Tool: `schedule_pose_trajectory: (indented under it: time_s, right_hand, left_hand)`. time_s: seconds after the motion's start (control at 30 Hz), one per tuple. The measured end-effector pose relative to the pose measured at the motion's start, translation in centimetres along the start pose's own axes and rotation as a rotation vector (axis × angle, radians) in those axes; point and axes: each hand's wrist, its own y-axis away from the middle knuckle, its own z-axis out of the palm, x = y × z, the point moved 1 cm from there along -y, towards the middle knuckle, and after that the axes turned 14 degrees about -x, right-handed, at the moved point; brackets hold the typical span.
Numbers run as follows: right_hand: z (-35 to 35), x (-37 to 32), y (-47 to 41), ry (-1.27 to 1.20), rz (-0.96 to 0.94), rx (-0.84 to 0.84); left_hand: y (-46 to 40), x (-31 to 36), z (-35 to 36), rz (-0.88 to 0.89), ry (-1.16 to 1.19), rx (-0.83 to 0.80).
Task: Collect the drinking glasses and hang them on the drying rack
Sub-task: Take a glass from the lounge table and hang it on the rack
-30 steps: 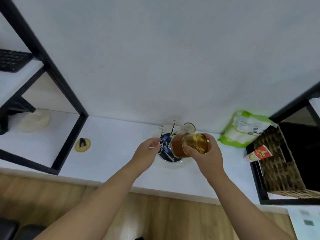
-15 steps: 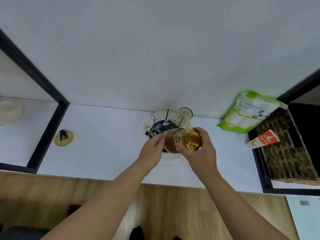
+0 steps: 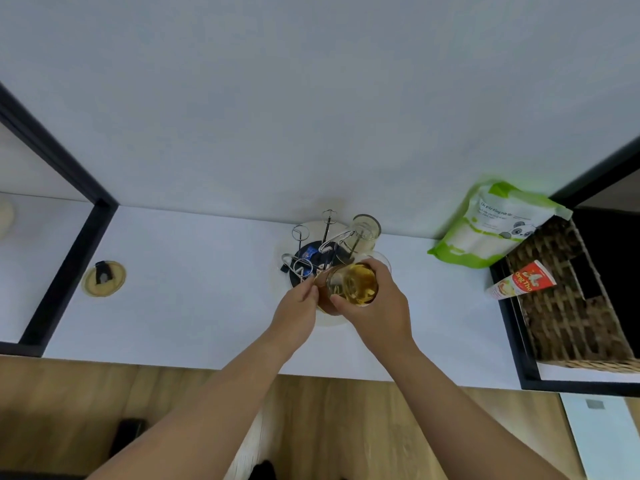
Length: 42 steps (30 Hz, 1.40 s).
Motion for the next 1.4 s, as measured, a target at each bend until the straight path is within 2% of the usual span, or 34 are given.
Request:
schedule_pose_trajectory:
  time_s: [0.37,0.73,1.4]
  right_hand:
    - [2.4,0.8,-1.4,0.253,0.027,-0.065]
    - [4.4,0.9,-2.2,0.475,0.005,-0.049]
    - [6.1,1.7,-2.6,0.469,0.098,-0.055]
  left_hand:
    - [-2.1,-2.9,-0.9,-0.090,0.210,-0.030]
    - [-2.9,-4.4,-1.4,-0.119,0.270,-0.066]
    - [-4.1,-4.8,-1.8,-0.107,0.172,-0.077]
